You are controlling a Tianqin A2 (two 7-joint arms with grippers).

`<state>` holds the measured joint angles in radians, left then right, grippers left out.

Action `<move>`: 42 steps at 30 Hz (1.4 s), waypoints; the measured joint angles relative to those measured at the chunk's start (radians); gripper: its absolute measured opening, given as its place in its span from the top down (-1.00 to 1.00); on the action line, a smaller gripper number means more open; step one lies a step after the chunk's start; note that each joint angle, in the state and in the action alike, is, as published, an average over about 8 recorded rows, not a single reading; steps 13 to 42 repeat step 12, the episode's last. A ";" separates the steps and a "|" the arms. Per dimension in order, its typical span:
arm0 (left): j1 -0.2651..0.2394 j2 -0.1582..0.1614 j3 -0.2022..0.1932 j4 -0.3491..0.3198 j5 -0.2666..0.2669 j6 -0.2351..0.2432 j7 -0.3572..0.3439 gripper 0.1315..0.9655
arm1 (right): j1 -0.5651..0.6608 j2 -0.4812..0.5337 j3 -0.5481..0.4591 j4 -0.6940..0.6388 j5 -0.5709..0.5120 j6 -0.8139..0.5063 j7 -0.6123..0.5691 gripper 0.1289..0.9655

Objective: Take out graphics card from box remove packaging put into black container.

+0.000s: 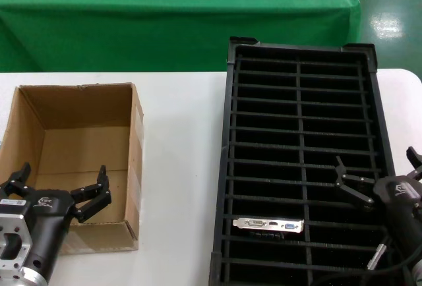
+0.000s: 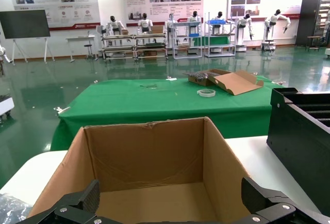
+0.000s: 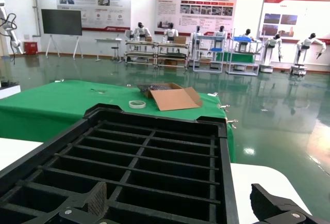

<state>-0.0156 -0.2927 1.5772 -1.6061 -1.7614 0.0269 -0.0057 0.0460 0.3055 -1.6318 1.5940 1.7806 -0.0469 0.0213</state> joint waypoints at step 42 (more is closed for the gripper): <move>0.000 0.000 0.000 0.000 0.000 0.000 0.000 -1.00 | 0.000 0.000 0.000 0.000 0.000 0.000 0.000 -1.00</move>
